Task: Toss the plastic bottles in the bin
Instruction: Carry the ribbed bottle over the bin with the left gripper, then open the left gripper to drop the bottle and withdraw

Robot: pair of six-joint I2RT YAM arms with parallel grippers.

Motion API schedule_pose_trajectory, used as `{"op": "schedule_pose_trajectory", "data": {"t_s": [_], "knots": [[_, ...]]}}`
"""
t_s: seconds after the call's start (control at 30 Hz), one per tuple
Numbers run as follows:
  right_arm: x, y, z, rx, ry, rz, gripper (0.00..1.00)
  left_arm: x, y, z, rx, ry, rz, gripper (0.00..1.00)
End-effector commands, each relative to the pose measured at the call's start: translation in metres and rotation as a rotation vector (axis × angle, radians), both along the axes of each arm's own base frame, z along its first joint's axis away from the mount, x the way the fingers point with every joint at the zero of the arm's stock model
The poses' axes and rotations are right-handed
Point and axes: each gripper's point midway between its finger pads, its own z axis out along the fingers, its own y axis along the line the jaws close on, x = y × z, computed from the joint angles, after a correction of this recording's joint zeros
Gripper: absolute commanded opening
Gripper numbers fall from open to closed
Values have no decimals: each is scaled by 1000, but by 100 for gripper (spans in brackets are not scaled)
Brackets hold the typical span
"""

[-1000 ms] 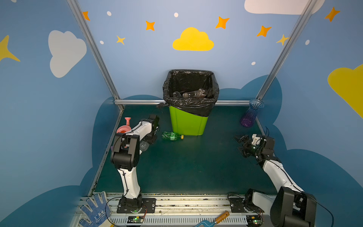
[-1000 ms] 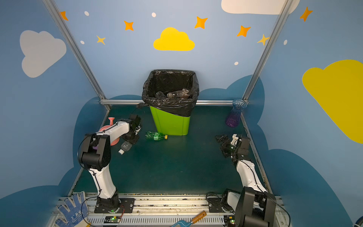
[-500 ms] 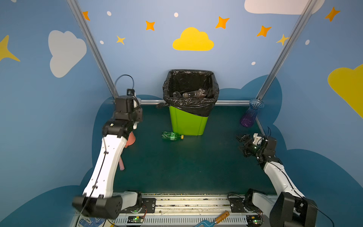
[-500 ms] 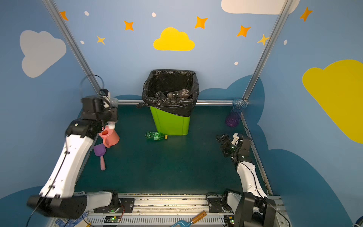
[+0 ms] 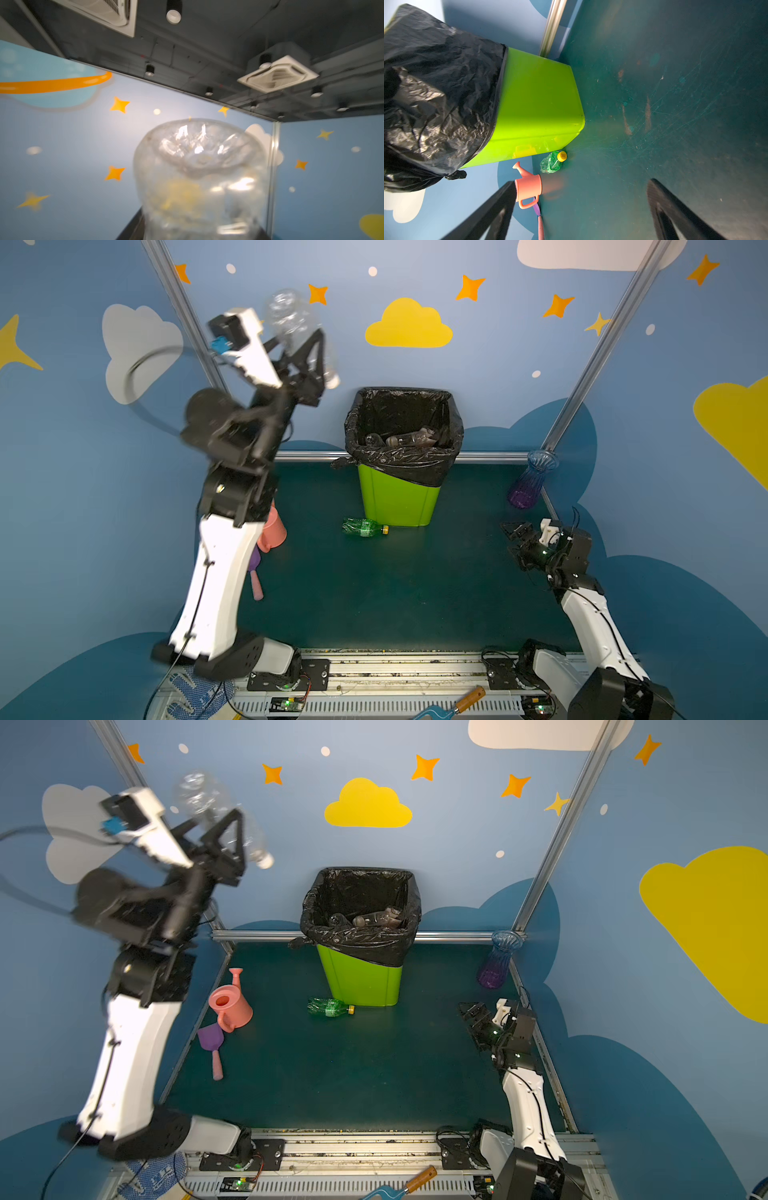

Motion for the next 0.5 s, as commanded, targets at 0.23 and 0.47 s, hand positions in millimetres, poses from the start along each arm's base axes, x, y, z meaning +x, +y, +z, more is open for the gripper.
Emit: {"op": "schedule_pose_trajectory", "data": {"t_s": [0.23,0.47], "knots": [[-17,-7,7,-68,-23,-16,96,47,-91,-64,161,229,-65,100],[-15,1,-2,-46,-31,31,96,6,-55,-77,133,122,29,100]]}}
